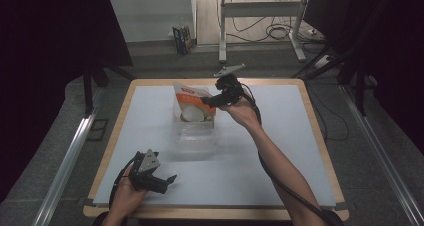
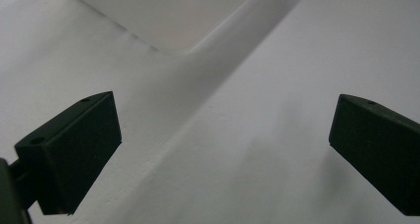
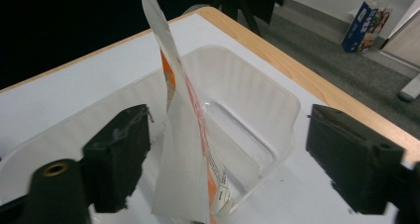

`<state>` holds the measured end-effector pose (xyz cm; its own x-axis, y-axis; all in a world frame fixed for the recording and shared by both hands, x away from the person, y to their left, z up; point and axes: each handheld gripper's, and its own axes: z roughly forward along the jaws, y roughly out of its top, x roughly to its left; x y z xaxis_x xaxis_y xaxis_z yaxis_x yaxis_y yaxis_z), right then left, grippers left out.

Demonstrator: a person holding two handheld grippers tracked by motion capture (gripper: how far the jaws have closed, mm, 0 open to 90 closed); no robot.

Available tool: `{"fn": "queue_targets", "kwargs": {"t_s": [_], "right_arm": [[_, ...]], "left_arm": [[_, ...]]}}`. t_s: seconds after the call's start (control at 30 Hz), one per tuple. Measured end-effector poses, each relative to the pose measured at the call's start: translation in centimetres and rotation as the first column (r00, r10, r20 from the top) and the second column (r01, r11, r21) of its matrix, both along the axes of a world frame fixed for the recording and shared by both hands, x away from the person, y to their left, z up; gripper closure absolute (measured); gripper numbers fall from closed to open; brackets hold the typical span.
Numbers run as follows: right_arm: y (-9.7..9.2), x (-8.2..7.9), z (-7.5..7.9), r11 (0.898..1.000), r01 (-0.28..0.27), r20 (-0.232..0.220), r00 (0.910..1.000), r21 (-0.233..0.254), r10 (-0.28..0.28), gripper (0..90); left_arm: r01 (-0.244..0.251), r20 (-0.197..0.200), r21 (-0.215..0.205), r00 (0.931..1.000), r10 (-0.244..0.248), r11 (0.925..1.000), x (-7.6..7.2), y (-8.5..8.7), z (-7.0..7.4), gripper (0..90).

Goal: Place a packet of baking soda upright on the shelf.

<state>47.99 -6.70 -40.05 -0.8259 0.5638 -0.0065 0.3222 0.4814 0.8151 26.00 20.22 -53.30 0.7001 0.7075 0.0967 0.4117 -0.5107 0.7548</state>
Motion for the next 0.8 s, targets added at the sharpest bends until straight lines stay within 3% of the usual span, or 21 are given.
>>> {"fn": "queue_targets", "kwargs": {"t_s": [0.43, 0.67, 0.8], "right_arm": [[-0.5, -0.9, 0.2, 1.000, 0.006, 0.020, 0.9998, -0.018, -0.005, 1.5], [-0.5, -1.4, 0.0, 0.995, -0.023, 0.049, 0.9984, -0.102, 0.028, 0.0], [-0.5, -1.8, -0.1, 0.992, -0.029, 0.052, 0.9980, -0.123, 0.035, 0.0]], "left_arm": [[-0.001, 0.005, 0.007, 1.0000, 0.001, 1.0000, 0.0, 0.0, -0.1, 0.0], [-0.003, 0.005, 0.005, 1.0000, 0.003, 1.0000, 0.0, 0.1, 0.0, 0.0], [-0.005, 0.006, 0.002, 1.0000, 0.005, 1.0000, 0.0, 0.1, -0.1, 0.0]]}}
